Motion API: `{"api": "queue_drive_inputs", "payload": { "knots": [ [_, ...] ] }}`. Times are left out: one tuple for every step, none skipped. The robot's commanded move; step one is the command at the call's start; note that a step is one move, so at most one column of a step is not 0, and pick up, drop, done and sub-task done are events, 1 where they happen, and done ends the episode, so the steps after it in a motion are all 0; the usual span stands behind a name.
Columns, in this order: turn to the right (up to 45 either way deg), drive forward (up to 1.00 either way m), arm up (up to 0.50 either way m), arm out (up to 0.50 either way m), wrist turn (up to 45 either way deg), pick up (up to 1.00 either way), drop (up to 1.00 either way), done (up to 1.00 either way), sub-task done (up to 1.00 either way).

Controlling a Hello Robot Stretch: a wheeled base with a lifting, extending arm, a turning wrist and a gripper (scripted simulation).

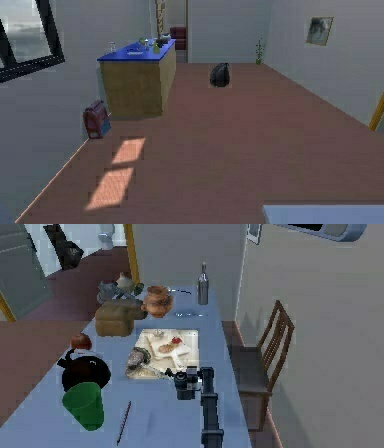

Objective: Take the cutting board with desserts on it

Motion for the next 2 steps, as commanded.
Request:
{"api": "queue_drive_inputs", "payload": {
  "knots": [
    [0.0,0.0,0.1,0.0,0.0,0.0,0.0,0.0,0.0],
    [0.0,0.0,0.0,0.0,0.0,0.0,0.0,1.0,0.0]
  ]
}}
